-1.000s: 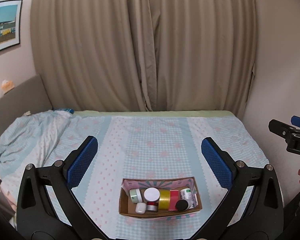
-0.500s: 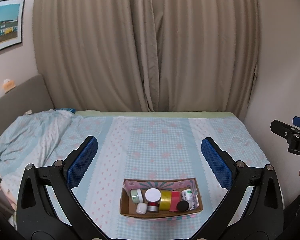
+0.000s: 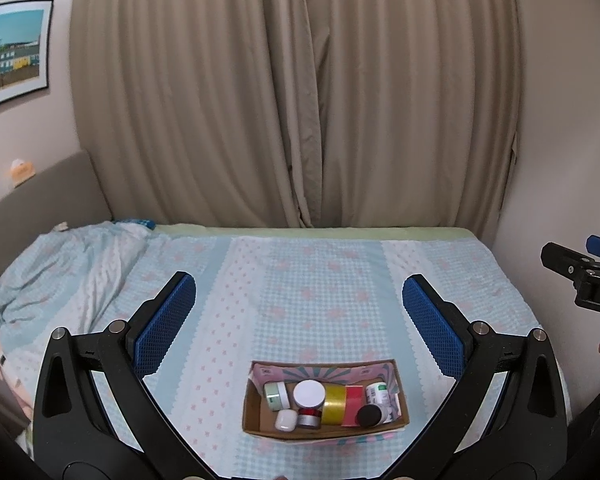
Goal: Organize rigid objects
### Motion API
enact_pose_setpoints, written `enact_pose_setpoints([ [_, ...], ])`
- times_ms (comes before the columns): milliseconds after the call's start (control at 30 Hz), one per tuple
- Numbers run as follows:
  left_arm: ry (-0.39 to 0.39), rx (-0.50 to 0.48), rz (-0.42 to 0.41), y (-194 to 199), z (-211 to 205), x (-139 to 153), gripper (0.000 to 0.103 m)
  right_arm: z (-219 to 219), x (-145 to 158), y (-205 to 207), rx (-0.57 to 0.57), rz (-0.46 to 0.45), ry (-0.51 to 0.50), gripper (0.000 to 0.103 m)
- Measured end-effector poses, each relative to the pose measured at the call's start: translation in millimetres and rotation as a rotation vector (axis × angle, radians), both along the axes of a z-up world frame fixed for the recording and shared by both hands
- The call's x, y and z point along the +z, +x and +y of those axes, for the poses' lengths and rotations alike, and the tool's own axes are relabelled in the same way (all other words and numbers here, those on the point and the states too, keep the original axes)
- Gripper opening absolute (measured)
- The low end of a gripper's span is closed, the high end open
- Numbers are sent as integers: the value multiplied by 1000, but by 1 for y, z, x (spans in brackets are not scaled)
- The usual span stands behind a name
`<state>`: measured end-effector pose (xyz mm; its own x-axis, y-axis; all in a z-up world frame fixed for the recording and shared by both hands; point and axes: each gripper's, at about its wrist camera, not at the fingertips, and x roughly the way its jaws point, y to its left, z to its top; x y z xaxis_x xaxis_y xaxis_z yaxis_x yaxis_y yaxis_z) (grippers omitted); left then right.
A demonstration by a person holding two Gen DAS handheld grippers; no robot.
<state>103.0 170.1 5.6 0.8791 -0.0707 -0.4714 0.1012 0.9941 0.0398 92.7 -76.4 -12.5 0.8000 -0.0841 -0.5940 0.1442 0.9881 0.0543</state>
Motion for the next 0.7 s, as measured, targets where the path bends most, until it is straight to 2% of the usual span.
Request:
enact_pose_setpoints([
  [300,44,46,-53,-6,-4,1,103,2,1,1,0,1,1,103],
  [467,19,50,-82,-9,-2,5,103,3,0,2,-1,3,1,103],
  [700,19,45,-73,-7,-6,-1,103,5,-1,2,-2,8,4,103],
])
